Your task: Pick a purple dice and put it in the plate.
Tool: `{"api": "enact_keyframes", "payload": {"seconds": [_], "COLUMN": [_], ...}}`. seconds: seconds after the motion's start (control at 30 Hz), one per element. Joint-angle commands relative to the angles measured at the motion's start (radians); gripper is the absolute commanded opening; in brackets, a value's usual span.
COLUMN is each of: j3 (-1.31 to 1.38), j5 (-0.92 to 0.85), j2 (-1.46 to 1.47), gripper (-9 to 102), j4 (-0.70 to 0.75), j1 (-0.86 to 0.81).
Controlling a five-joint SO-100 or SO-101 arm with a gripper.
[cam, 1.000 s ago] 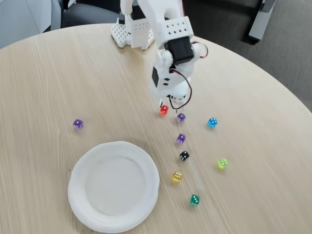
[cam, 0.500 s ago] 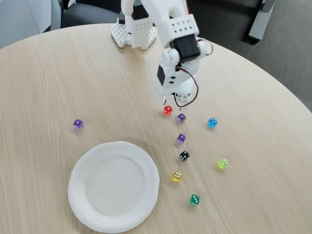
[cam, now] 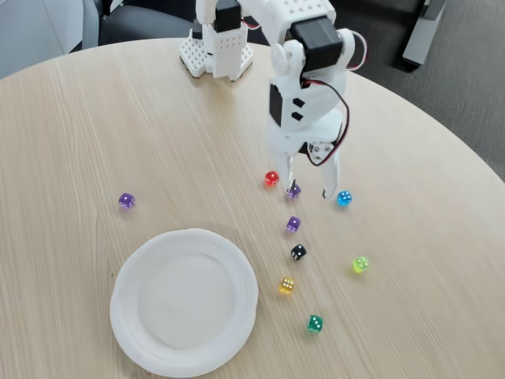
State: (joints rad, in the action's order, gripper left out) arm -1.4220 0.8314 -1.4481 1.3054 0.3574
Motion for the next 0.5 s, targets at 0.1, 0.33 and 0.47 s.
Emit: {"api": "enact_keyframes", "payload": {"seconds": [0.1, 0.33, 0.47], "j3": [0.029, 0.029, 0.029], "j5": [0.006, 0.023, 0.020], "j2": [0.023, 0.120, 0.153], "gripper": [20, 20, 19], "j4": [0.002, 0.002, 0.002], "j1": [-0.006, -0.006, -0.006]}}
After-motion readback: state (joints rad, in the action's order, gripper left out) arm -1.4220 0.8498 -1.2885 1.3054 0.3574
